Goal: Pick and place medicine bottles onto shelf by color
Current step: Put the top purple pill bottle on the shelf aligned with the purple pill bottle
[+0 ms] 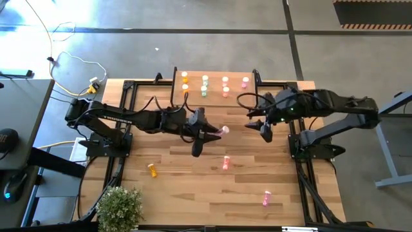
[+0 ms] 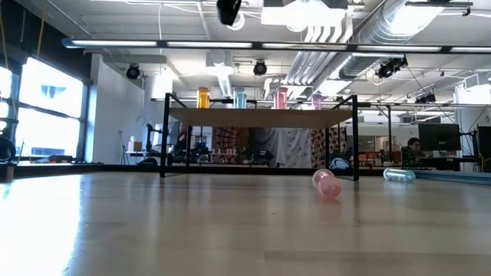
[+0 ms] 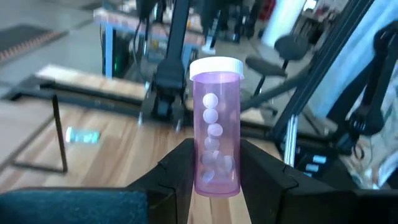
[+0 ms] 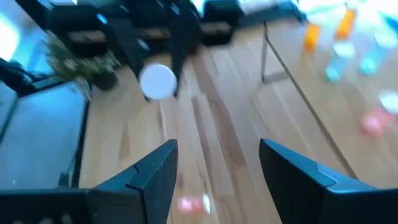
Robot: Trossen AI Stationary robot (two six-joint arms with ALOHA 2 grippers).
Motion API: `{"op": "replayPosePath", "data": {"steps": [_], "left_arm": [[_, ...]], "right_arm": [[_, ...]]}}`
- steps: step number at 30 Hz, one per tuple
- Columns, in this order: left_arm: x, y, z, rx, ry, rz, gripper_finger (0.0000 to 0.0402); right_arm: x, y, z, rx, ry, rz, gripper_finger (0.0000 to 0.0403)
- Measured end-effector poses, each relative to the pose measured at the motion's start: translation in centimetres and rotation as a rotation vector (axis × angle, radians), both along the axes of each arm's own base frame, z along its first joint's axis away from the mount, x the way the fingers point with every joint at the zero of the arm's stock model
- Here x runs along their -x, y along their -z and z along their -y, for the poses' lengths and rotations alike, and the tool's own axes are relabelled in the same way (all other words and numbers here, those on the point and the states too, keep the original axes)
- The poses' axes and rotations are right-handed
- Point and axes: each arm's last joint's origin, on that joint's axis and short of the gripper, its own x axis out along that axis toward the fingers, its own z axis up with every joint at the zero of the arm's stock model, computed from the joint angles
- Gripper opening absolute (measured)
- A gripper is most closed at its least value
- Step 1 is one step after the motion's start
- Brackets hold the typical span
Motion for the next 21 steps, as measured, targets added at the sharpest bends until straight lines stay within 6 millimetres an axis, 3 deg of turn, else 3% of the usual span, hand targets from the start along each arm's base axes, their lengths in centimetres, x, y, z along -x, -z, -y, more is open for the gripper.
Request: {"op": "replayPosePath", "data": {"steps": [10, 21], "left_arm": [[-0.2, -1.3, -0.3, -0.029, -0.092, 0.138, 0.0104], [-0.2, -1.8, -0.4, -0.060, -0.125, 0.186, 0.0104]], "right_arm": [[-2.3, 0.8, -0.5, 0.084, -0.081, 0.301, 0.0216], [-4.5, 0.6, -0.5, 0.096, -0.022, 0.435, 0.0216]]}}
